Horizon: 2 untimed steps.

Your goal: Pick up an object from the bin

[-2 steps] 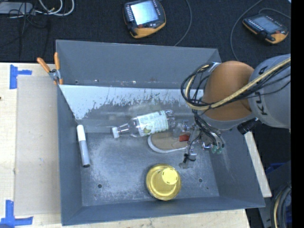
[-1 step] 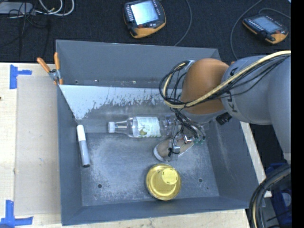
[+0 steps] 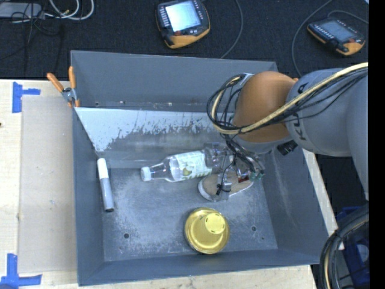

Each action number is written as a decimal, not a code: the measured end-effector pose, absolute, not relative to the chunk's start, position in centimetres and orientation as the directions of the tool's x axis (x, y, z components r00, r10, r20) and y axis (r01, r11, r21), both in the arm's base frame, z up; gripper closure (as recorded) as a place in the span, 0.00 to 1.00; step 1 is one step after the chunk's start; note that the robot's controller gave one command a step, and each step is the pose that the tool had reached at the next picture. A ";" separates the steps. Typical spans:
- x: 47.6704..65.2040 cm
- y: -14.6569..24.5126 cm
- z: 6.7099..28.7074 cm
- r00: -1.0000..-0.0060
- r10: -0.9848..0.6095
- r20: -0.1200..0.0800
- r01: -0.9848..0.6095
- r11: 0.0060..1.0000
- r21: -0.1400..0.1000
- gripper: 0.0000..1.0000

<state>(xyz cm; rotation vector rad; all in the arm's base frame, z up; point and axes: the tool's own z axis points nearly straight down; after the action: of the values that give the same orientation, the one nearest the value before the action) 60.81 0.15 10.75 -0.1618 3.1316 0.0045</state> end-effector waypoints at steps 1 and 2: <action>60.4 0.0 10.0 -0.996 0.084 -0.015 0.084 0.996 0.007 0.00; 60.7 -0.1 10.1 -0.990 0.136 -0.037 0.135 0.991 0.013 0.00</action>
Offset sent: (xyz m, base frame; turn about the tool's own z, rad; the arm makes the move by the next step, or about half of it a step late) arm -0.0387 -0.0113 -0.0375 0.2725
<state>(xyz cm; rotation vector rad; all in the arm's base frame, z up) 60.71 -0.09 10.12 0.2107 3.0967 0.0170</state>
